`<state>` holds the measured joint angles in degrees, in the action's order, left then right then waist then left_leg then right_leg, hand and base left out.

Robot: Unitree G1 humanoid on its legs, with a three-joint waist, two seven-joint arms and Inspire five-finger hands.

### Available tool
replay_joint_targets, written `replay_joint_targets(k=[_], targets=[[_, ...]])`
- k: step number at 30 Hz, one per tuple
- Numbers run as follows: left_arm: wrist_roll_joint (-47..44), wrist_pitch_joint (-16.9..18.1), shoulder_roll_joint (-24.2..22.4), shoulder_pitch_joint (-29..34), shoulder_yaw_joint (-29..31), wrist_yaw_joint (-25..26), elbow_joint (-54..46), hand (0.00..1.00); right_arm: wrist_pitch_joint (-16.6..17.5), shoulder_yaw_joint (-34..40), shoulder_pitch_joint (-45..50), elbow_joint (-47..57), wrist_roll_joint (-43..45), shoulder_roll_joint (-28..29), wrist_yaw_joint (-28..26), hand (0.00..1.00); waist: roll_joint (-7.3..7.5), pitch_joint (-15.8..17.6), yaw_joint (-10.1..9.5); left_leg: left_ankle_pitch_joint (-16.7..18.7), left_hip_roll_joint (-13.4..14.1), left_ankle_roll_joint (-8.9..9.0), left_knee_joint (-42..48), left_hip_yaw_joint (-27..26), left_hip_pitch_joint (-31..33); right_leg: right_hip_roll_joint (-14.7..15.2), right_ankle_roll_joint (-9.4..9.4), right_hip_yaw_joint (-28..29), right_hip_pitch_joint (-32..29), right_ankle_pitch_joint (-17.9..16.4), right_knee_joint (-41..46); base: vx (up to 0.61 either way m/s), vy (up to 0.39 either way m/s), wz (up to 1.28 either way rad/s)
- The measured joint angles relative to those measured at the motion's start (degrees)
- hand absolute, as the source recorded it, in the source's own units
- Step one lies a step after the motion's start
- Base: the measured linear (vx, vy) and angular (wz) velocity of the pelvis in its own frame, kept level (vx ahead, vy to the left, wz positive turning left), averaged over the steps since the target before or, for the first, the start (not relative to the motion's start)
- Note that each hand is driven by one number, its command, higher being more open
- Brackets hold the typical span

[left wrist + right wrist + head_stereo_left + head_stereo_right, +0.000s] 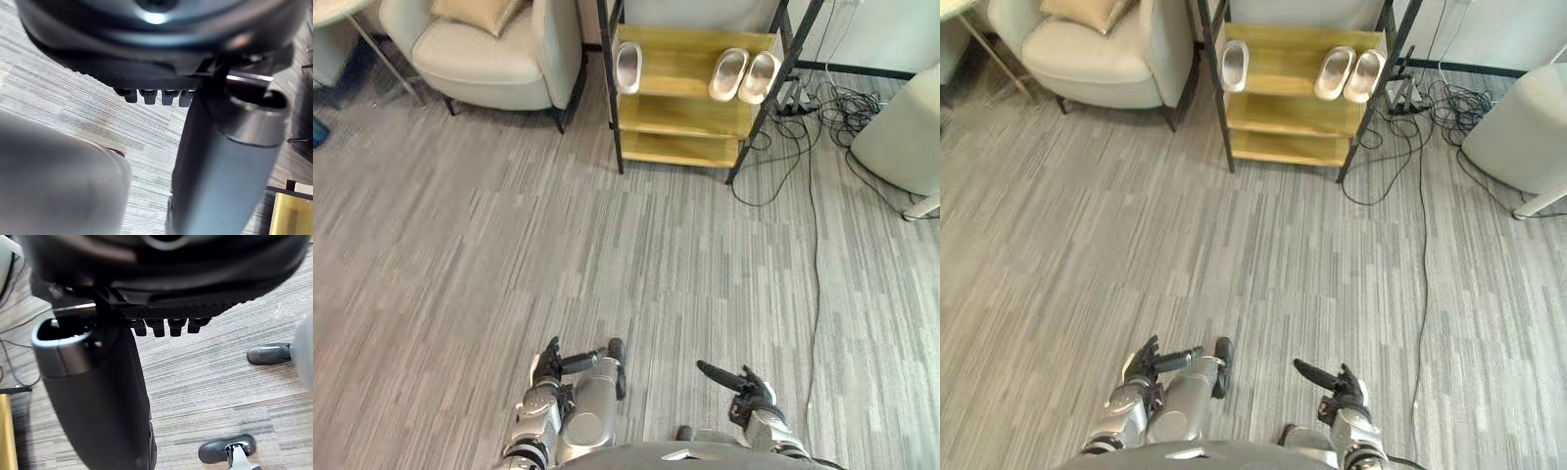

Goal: Organize the slippers on the shoe rack

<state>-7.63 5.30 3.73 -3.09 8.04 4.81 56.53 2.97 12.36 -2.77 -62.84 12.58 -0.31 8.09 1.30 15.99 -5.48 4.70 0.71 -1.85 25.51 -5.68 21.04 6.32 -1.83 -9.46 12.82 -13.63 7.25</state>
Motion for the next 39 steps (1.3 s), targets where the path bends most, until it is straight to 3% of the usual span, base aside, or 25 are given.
replay_joint_targets(k=[1,2,4,5,6,7,8,10,11,12,14,15,16,17,19,22,24,26,29,30,31,32,34,36,39], targets=[[0.0,-0.3,0.1,0.1,0.1,0.2,0.1,1.0,0.0,0.0,0.1,0.0,0.0,0.5,-0.1,1.0,0.22,-0.1,-0.37,2.1,0.2,-0.62,1.4,-0.9,-1.4,0.6,-0.21,1.7,-1.2,-0.1,5.2,0.53,0.193,-0.32],[0.0,-0.4,0.4,0.3,0.0,0.1,0.5,1.0,0.0,0.0,0.0,0.1,0.0,0.9,-0.4,1.0,0.34,-0.2,-0.65,3.8,0.5,-0.91,1.3,-1.9,-3.9,1.3,-1.74,3.2,-3.2,0.5,12.4,0.5,0.177,-0.48],[0.5,-0.7,0.7,0.9,-0.9,0.0,1.2,1.0,0.1,-0.2,0.0,0.7,-0.1,1.3,-0.9,1.0,0.52,-0.3,-0.27,6.5,0.8,-1.18,-0.6,-2.6,-8.7,2.9,-9.18,4.4,-8.8,3.6,28.0,0.38,0.122,-0.37],[0.6,-0.8,1.0,1.0,-1.2,0.0,1.2,1.0,0.3,-0.3,0.0,1.0,-0.1,1.3,-1.1,1.0,0.6,-0.4,-0.2,7.0,0.8,-1.19,-1.0,-2.8,-9.8,3.3,-10.79,4.6,-10.8,4.2,32.5,0.29,0.06,-0.21],[0.7,-1.1,1.5,1.2,-2.3,0.0,1.3,1.0,0.5,-0.6,0.0,1.8,-0.1,1.2,-1.4,1.0,0.8,-0.4,0.27,8.0,0.8,-1.33,-2.0,-2.9,-12.3,4.2,-9.9,3.8,-15.3,3.3,41.8,0.36,0.044,-0.11],[0.7,-1.1,1.6,1.6,-2.7,0.0,1.6,1.0,1.0,-0.9,0.0,2.7,-0.2,1.0,-1.5,1.0,0.89,-0.5,0.92,8.6,0.8,-1.27,-3.4,-2.8,-15.0,4.9,-7.4,1.7,-18.6,1.8,46.6,0.44,0.006,-0.04],[0.7,-1.2,1.5,1.9,-2.7,0.1,2.6,1.0,1.6,-1.3,0.0,3.4,-0.3,0.7,-1.6,1.0,0.73,-0.5,1.43,8.6,1.1,-1.16,-7.0,-2.8,-19.9,5.4,-3.89,-2.6,-22.0,-0.4,45.7,0.45,-0.01,0.04],[0.7,-1.3,1.3,2.2,-2.6,0.2,3.0,1.0,2.0,-1.8,-0.5,3.5,-1.0,0.4,-1.6,1.0,0.41,-0.4,1.94,8.4,2.6,-0.88,-10.1,-2.8,-24.5,4.0,-1.24,-6.3,-25.3,-2.1,35.4,0.39,-0.064,0.08],[0.7,-1.2,1.3,2.2,-2.6,0.2,3.2,1.0,2.1,-2.4,-0.8,3.5,-1.3,0.3,-1.6,1.0,0.29,-0.4,2.14,8.4,3.2,-0.85,-10.8,-2.6,-25.4,3.0,-1.21,-6.5,-26.9,-2.1,30.7,0.41,-0.129,0.2],[0.7,-1.3,1.3,2.4,-2.6,0.2,3.6,1.0,2.1,-2.4,-1.4,3.5,-1.3,0.2,-1.7,1.0,0.0,-0.4,2.68,8.4,4.4,-0.18,-11.9,-2.1,-26.8,1.5,-1.45,-6.2,-28.5,-0.3,22.9,0.55,-0.215,0.34],[1.1,-1.4,1.4,2.9,-2.7,0.1,3.7,1.0,2.0,-2.4,-1.3,3.3,-1.2,0.1,-1.7,1.0,0.46,-0.5,3.14,9.2,4.9,2.54,-13.9,-1.2,-29.8,-0.4,-1.58,-4.2,-29.0,8.8,8.5,0.54,-0.24,0.46],[1.4,-1.4,1.6,2.9,-2.5,0.2,4.1,1.0,1.8,-2.3,-0.7,2.3,-1.2,-0.4,-1.7,1.0,1.06,-0.9,3.41,10.4,5.0,4.39,-14.2,0.4,-31.4,-1.0,1.74,-2.9,-27.8,17.4,7.8,0.42,-0.223,0.28],[1.5,-1.4,0.9,2.7,-2.2,0.5,4.4,1.0,1.3,-2.4,-1.6,1.3,-1.3,-1.4,-1.7,1.0,-0.9,-1.1,2.75,10.3,7.1,4.87,-14.2,0.8,-31.9,-2.2,1.83,-3.1,-28.3,15.3,10.7,0.6,-0.336,0.28],[1.6,-1.4,0.3,2.8,-2.2,0.4,4.5,1.0,1.3,-2.2,-1.4,1.1,-1.3,-2.0,-1.6,1.0,-1.73,-1.3,3.07,9.9,7.5,5.33,-13.5,1.7,-32.3,-2.3,2.26,-3.6,-28.8,11.5,13.9,0.49,-0.27,0.09],[1.8,-1.4,-0.6,3.2,-1.8,0.4,4.6,1.0,0.8,-0.9,-0.9,0.7,-1.3,-2.7,-1.7,1.0,-3.05,-1.9,3.32,9.4,9.4,6.21,-7.5,3.4,-31.4,-3.3,3.61,-5.2,-27.3,7.2,16.5,0.58,-0.325,0.24],[2.0,-1.3,-1.9,3.3,2.5,0.1,2.9,1.0,0.6,-0.6,0.8,1.9,-1.2,-2.7,-1.6,1.0,-4.16,-1.6,3.03,4.6,13.7,8.8,23.5,5.8,-19.0,-6.6,4.78,-6.9,-17.5,5.1,10.4,0.37,-0.218,0.2],[1.9,-0.8,-1.7,3.4,2.4,0.1,1.0,1.0,0.6,-0.7,1.3,2.2,-1.2,-2.0,-1.5,1.0,-3.8,-1.4,2.46,7.1,15.1,8.6,33.0,3.4,-12.9,-7.7,5.19,-6.9,-12.4,4.9,6.6,0.32,-0.13,0.03],[1.9,-0.2,-1.4,3.4,2.3,-0.1,-0.5,1.0,0.6,-0.7,1.2,2.2,-1.1,-1.2,-1.5,1.0,-2.96,-1.1,2.1,10.0,14.2,7.92,30.4,-0.3,-7.7,-7.6,4.99,-6.2,-7.9,5.0,2.7,0.33,-0.055,-0.13],[1.7,-0.1,-1.9,2.9,1.8,-0.2,-1.2,1.0,0.6,-0.7,0.8,1.2,-1.1,-1.0,-1.4,1.0,-3.06,-1.2,0.38,10.4,8.6,7.54,9.7,-0.1,-4.5,-6.4,3.67,-3.2,-5.5,4.9,0.1,0.35,0.117,-0.5],[1.7,-0.1,-2.1,3.0,1.4,-0.2,-0.7,1.0,0.5,-0.7,0.8,1.1,-1.1,-1.4,-1.3,1.0,-4.03,-1.7,0.1,4.4,7.2,6.78,-1.6,0.6,-5.1,-6.4,2.02,-1.9,-5.0,4.1,-0.3,0.27,0.169,-0.61],[1.2,-0.1,-2.3,3.0,1.4,-0.2,0.0,1.0,0.4,-0.8,0.9,0.7,-1.1,-1.4,-1.3,1.0,-4.11,-1.6,-0.27,-0.1,6.9,3.53,-3.2,0.3,-6.0,-6.5,0.96,-0.9,-4.5,3.5,-0.3,0.44,0.224,-0.31],[1.4,-0.1,-1.4,2.4,1.0,-0.1,0.6,1.0,0.1,-1.3,0.4,0.4,-1.1,-0.7,-1.4,1.0,-1.85,-1.7,-0.11,-0.6,4.6,3.27,-5.8,-0.6,-7.7,-4.2,0.42,-0.5,-4.1,3.3,-0.8,0.36,0.157,-0.08],[1.4,-0.1,-0.1,2.1,0.1,-0.3,0.7,1.0,0.1,-1.2,0.9,0.0,-1.2,-0.3,-1.4,1.0,-0.33,-2.0,-0.16,0.8,3.1,1.84,-5.0,-1.1,-7.8,-2.6,-0.38,-0.4,-3.4,2.8,-1.0,0.36,0.14,0.09],[1.1,-0.2,0.4,2.3,0.2,-0.1,1.2,1.0,0.1,-1.3,0.8,-0.1,-1.2,-0.2,-1.5,1.0,-0.23,-2.2,-0.64,4.7,3.1,1.05,-2.4,-2.3,-9.9,-1.8,-1.35,1.0,-2.7,2.3,2.6,0.31,0.128,-0.22],[0.8,-0.5,1.0,3.1,0.1,-0.2,1.4,1.0,0.1,-2.5,0.7,-0.4,-1.3,-0.1,-1.9,1.0,-0.03,-2.4,-0.59,7.9,3.3,0.72,-3.1,-4.1,-15.2,-0.1,-4.75,3.5,-8.2,1.1,20.8,0.16,0.077,-0.33]])
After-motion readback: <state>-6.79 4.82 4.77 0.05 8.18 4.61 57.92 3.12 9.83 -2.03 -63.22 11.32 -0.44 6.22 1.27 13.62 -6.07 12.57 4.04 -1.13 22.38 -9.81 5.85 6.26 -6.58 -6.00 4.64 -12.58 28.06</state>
